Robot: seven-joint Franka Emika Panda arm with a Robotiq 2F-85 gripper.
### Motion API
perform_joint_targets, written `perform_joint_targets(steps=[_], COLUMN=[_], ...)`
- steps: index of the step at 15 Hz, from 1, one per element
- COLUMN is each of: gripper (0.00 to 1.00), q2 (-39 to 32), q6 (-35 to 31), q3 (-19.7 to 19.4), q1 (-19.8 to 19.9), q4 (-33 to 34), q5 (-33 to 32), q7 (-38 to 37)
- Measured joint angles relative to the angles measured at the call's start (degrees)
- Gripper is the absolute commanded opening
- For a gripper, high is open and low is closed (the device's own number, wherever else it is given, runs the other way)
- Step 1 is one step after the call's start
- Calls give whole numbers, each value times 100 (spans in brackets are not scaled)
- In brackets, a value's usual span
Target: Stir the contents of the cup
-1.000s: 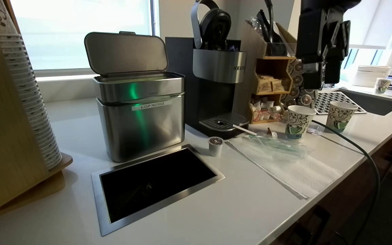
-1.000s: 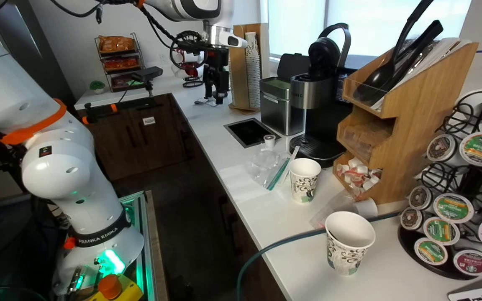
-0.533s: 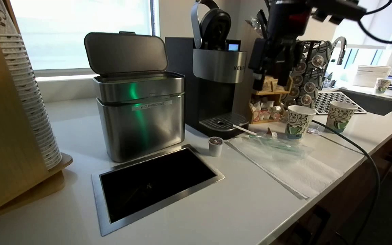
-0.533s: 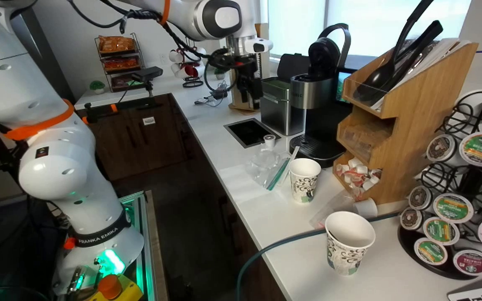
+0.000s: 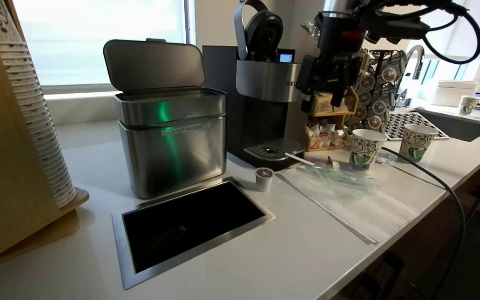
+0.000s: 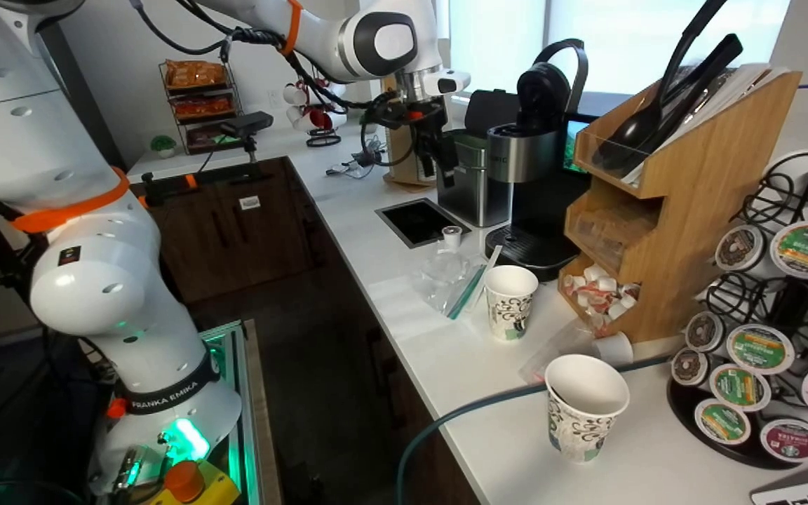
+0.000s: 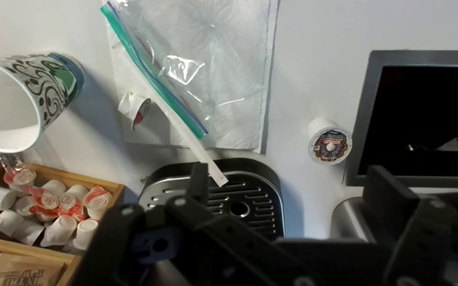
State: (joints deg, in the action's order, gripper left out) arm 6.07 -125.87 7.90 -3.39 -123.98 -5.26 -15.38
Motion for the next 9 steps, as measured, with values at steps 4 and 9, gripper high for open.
perform_joint_targets(steps=[4, 9], gripper=[100, 100], q2=[-214, -1074], q6=[-294, -518], q3=[1, -6], q1=[22, -63], q4=[-73, 10], q5=[-1240, -3056], q7=[-764, -2210])
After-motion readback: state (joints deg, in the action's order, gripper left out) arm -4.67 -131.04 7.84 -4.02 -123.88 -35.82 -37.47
